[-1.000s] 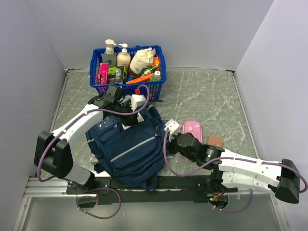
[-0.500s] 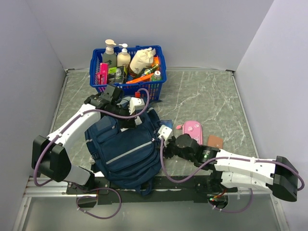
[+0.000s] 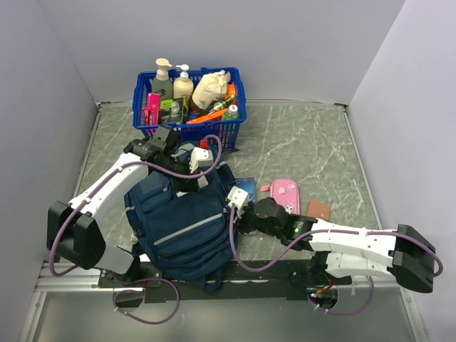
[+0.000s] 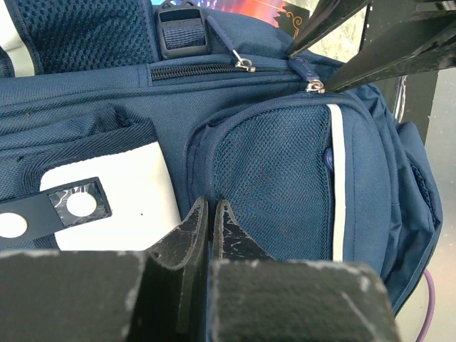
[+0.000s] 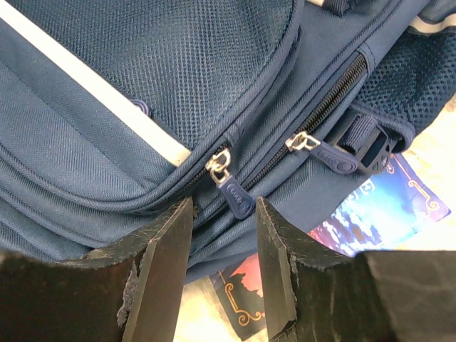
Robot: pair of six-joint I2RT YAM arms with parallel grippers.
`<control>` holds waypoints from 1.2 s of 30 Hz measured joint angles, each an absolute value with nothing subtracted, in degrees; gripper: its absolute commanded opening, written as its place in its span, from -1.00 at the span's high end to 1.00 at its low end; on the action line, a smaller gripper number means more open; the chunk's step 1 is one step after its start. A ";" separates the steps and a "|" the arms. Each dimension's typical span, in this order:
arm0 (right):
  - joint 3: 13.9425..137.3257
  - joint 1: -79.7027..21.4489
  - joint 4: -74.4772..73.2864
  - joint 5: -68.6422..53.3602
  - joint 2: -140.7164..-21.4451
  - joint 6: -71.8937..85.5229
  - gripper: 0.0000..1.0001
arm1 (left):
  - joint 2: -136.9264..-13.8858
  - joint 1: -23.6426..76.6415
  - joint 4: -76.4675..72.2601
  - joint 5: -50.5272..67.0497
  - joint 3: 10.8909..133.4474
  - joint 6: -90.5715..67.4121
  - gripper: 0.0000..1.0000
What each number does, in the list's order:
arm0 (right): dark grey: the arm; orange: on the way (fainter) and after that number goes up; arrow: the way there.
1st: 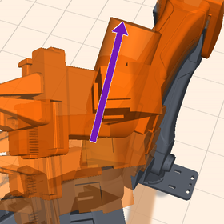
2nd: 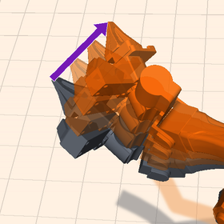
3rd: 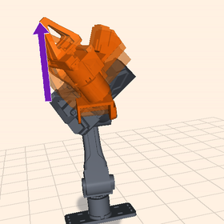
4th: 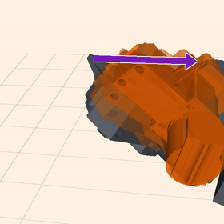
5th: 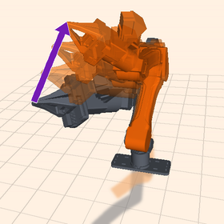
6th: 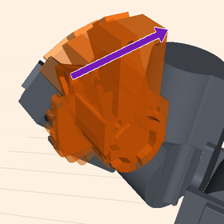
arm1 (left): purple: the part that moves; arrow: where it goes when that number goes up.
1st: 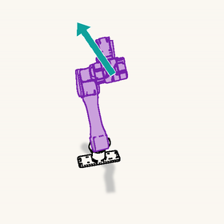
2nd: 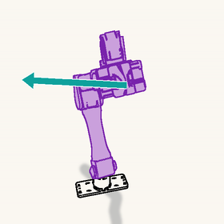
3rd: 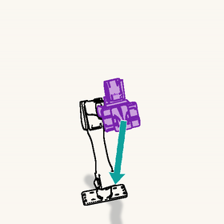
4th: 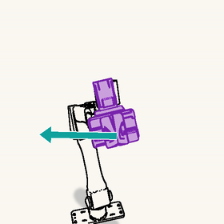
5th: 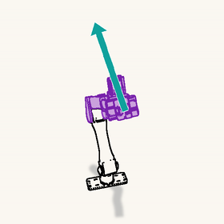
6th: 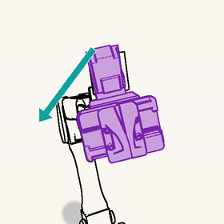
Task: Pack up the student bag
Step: Unzip the student bag at the center of the board.
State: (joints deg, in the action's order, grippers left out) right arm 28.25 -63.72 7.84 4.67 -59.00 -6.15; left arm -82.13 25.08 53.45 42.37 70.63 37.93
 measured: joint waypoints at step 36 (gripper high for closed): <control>29.26 -67.29 0.03 6.26 -54.94 -4.97 1.00 | -83.11 25.76 36.38 35.35 64.62 16.29 0.98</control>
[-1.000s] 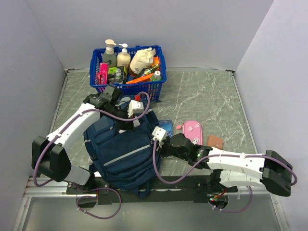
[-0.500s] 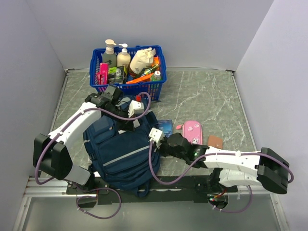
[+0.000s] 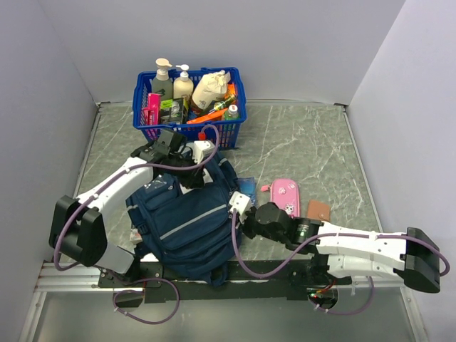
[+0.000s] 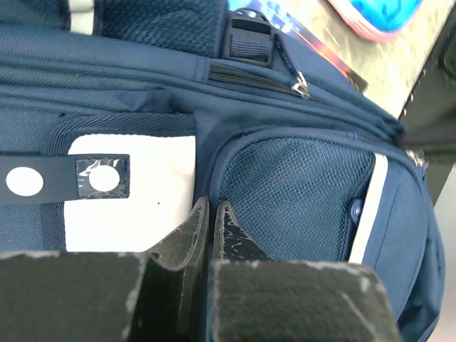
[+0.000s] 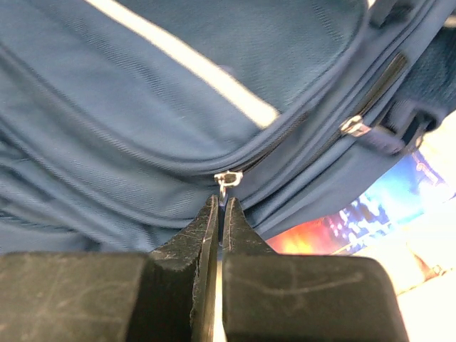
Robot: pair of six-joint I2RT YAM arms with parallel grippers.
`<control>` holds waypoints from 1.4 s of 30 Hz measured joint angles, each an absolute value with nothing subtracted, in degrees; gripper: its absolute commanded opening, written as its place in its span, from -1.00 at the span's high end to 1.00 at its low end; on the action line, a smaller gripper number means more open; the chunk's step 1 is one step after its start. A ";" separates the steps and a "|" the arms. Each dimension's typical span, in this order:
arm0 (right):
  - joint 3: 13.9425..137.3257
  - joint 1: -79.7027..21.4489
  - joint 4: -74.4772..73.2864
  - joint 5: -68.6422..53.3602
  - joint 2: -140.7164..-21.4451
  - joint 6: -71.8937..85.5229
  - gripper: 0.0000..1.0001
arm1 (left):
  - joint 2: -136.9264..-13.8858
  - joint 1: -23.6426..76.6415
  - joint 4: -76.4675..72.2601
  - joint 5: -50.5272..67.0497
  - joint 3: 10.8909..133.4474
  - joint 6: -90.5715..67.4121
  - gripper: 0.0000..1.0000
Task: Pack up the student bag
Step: Unzip the student bag at the center of the board.
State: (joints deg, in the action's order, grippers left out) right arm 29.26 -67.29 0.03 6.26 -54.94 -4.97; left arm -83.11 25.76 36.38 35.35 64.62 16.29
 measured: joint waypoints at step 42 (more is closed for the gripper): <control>58.65 -83.07 -8.25 7.35 -88.18 -1.19 0.80 | -90.98 31.03 29.91 21.93 70.72 -14.72 0.98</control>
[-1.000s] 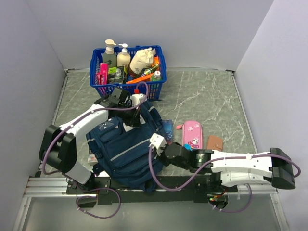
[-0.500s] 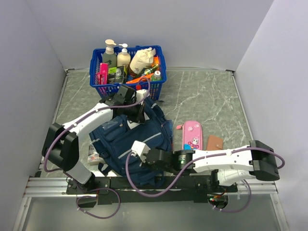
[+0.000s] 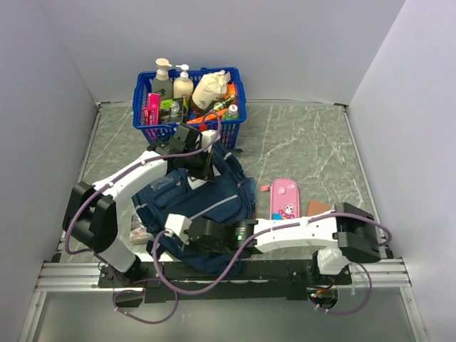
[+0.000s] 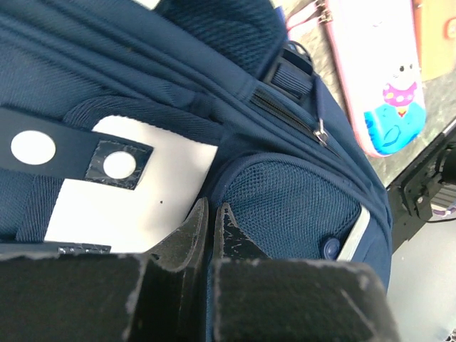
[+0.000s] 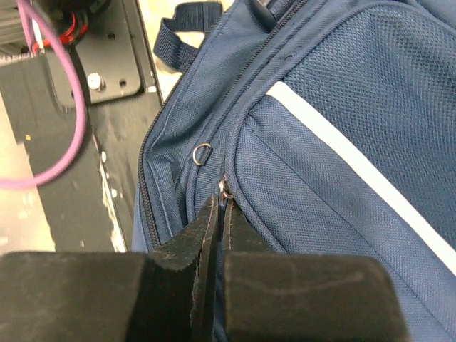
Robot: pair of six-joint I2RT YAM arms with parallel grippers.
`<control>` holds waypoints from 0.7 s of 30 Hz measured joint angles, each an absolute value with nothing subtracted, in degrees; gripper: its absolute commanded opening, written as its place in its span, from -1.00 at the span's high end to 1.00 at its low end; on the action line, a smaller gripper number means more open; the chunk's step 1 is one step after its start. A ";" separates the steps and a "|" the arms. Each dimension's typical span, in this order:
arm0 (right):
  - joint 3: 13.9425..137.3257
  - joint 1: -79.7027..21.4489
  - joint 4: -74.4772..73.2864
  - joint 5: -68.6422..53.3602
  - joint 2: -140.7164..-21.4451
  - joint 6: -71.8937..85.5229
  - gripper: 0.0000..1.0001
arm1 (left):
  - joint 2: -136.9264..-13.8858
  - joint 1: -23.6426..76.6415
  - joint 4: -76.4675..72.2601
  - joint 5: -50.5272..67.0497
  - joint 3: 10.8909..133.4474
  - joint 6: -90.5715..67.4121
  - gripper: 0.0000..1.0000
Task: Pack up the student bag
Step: Unzip the student bag at the center of the board.
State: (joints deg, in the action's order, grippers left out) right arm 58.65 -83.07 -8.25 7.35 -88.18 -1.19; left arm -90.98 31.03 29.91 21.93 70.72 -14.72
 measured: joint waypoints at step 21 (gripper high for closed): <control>56.60 -49.80 -29.89 23.40 -57.84 32.01 -0.95 | -85.95 30.20 22.61 22.81 65.91 -10.50 0.98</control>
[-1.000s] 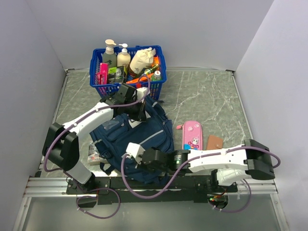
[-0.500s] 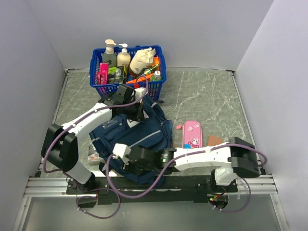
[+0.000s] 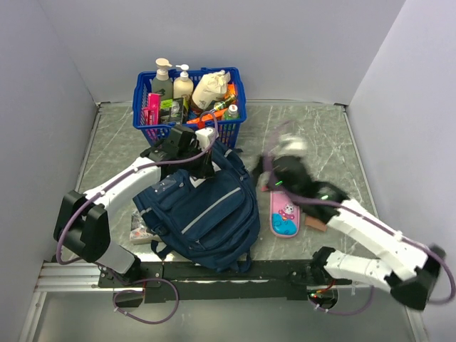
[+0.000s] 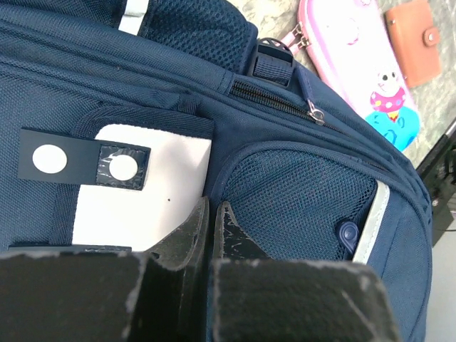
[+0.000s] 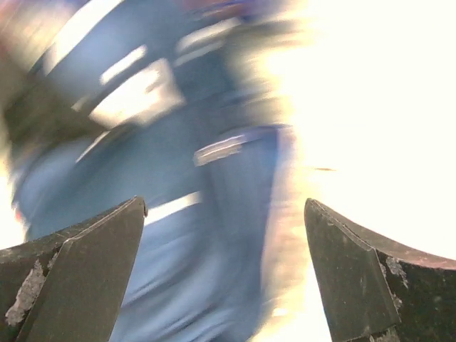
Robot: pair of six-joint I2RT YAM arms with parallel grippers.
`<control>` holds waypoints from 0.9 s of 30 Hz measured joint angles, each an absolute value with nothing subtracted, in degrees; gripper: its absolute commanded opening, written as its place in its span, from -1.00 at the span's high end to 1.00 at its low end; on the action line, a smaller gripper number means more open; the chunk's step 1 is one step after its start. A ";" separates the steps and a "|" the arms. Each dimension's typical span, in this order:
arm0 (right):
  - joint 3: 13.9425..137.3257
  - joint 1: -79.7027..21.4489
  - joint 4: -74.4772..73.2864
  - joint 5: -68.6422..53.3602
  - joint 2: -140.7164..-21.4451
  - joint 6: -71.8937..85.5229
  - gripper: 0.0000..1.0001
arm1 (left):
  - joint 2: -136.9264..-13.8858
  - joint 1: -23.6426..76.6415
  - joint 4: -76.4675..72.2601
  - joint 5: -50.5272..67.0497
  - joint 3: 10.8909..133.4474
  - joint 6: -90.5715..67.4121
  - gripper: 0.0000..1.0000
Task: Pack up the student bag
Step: Unzip the student bag at the center of the board, then pick up the personal item from the center of the board.
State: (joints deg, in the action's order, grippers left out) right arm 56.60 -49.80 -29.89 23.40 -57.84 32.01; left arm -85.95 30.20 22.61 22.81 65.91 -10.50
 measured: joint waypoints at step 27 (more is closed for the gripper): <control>47.03 -4.14 -50.33 20.84 -74.94 46.15 -1.00 | -76.77 33.95 24.73 27.29 65.63 5.39 -0.68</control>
